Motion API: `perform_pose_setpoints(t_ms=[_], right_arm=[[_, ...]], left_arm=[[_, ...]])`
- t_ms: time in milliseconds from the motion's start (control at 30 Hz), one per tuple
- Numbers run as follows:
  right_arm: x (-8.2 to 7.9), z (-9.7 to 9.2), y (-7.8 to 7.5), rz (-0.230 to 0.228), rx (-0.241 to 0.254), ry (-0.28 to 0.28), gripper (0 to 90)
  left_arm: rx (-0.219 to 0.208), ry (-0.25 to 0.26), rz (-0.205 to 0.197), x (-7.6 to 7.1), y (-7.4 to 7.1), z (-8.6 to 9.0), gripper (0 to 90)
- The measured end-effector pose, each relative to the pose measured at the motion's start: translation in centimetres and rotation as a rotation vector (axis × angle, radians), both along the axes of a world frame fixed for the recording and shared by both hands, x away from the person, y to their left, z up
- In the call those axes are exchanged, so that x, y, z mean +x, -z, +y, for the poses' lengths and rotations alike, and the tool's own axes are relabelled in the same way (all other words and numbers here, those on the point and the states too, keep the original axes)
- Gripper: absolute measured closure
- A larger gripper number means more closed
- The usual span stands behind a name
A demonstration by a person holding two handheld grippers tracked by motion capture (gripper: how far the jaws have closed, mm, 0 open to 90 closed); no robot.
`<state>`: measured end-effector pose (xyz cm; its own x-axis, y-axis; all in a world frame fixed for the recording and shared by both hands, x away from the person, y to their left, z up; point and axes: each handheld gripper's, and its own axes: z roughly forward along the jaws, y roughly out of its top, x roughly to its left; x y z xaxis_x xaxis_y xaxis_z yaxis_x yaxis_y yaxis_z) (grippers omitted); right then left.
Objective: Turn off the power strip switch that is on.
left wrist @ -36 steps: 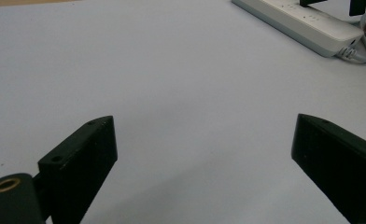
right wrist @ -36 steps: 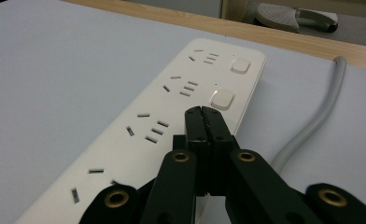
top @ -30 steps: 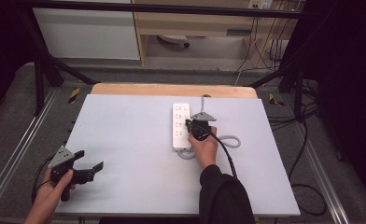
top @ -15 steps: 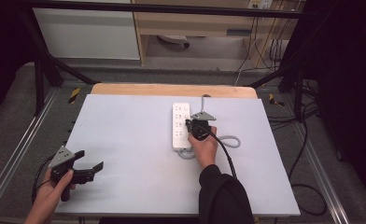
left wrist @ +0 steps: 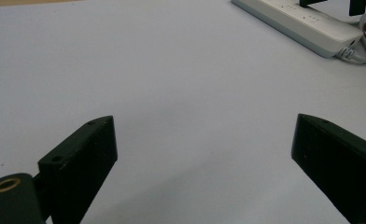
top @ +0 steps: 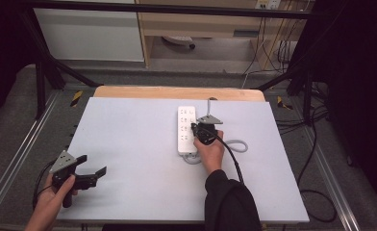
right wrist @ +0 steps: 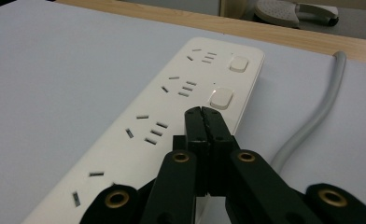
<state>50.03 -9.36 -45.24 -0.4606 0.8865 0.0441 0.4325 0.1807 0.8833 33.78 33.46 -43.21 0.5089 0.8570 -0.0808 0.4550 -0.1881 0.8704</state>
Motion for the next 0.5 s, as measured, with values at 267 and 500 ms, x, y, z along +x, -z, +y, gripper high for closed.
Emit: perform_pose_setpoints(t_ms=[267,500], right_arm=[[0.09,-0.08,-0.31,0.007,0.027,0.005,90.0],[0.18,-0.09,-0.43,0.015,0.026,0.003,90.0]], left_arm=[[0.001,-0.001,0.0,0.01,0.01,0.0,6.9],[0.0,0.001,-0.001,-0.01,-0.02,0.03,6.9]])
